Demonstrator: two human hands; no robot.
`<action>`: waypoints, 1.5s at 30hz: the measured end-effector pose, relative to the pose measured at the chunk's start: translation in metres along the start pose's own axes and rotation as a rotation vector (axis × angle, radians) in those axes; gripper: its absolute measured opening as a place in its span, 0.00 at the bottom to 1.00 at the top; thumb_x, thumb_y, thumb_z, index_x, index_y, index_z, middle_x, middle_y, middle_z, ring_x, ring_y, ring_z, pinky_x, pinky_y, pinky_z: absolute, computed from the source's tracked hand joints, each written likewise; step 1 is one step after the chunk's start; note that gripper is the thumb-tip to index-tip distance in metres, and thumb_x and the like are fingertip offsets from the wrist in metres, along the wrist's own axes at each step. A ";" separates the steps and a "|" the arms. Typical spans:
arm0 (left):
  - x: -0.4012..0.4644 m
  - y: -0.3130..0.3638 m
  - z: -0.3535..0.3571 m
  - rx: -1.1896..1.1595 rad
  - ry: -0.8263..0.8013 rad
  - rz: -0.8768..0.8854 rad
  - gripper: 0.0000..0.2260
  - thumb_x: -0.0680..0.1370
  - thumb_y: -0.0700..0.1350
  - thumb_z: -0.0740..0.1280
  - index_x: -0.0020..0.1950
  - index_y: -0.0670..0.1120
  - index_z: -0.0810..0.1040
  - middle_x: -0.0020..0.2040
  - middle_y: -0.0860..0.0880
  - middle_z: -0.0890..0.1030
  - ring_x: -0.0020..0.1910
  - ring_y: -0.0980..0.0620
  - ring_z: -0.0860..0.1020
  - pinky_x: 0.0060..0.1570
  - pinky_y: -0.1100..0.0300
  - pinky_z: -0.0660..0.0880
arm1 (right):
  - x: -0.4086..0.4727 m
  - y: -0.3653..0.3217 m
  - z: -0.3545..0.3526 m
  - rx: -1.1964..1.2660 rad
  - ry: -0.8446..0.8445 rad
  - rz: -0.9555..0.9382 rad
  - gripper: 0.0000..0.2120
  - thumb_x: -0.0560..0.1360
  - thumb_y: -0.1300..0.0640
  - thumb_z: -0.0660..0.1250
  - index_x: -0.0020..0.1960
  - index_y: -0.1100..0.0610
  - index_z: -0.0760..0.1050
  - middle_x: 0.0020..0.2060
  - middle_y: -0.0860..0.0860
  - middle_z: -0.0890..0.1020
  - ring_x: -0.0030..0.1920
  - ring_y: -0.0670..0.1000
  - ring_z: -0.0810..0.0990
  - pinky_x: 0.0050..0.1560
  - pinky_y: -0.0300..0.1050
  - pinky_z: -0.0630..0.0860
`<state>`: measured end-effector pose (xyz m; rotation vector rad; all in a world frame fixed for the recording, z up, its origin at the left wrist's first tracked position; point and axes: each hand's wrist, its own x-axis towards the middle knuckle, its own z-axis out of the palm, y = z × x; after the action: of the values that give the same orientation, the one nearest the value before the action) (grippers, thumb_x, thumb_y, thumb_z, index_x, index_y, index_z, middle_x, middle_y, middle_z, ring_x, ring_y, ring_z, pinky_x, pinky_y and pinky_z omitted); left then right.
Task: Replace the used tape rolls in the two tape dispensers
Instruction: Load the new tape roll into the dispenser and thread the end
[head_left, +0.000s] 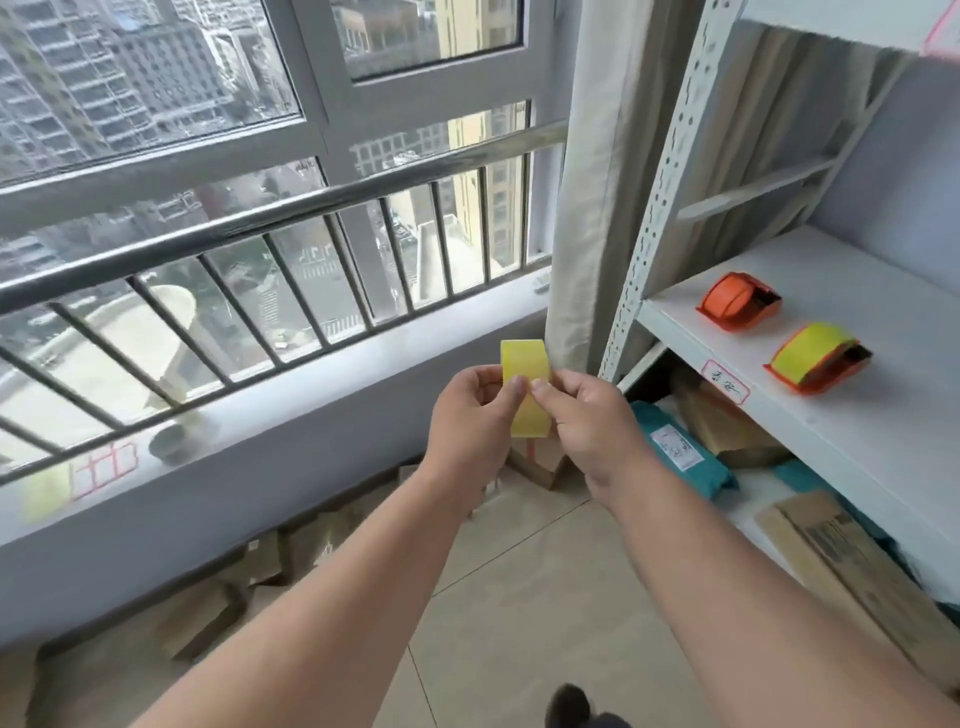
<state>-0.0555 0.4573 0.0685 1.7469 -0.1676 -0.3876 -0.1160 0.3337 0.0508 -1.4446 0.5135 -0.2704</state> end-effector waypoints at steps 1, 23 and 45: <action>0.012 0.003 0.004 0.001 -0.017 -0.003 0.13 0.80 0.51 0.73 0.61 0.47 0.82 0.53 0.50 0.87 0.50 0.54 0.86 0.40 0.67 0.78 | 0.011 -0.002 -0.002 0.001 0.016 -0.004 0.11 0.80 0.52 0.68 0.55 0.52 0.88 0.51 0.55 0.90 0.59 0.62 0.87 0.65 0.66 0.80; 0.233 0.037 0.077 0.133 -0.543 0.080 0.12 0.79 0.53 0.72 0.59 0.49 0.83 0.49 0.52 0.88 0.47 0.56 0.87 0.50 0.57 0.85 | 0.175 -0.011 -0.024 0.102 0.510 -0.009 0.16 0.75 0.46 0.70 0.58 0.49 0.87 0.55 0.50 0.90 0.60 0.55 0.87 0.68 0.62 0.80; 0.278 0.067 0.199 0.139 -1.173 0.062 0.18 0.81 0.26 0.61 0.59 0.45 0.81 0.49 0.49 0.88 0.45 0.58 0.86 0.44 0.68 0.80 | 0.181 -0.028 -0.120 0.194 0.854 -0.002 0.12 0.80 0.66 0.69 0.49 0.51 0.86 0.50 0.54 0.90 0.50 0.52 0.84 0.61 0.53 0.79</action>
<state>0.1412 0.1705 0.0545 1.4384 -1.0927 -1.3397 -0.0149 0.1403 0.0420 -1.0921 1.1359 -0.9282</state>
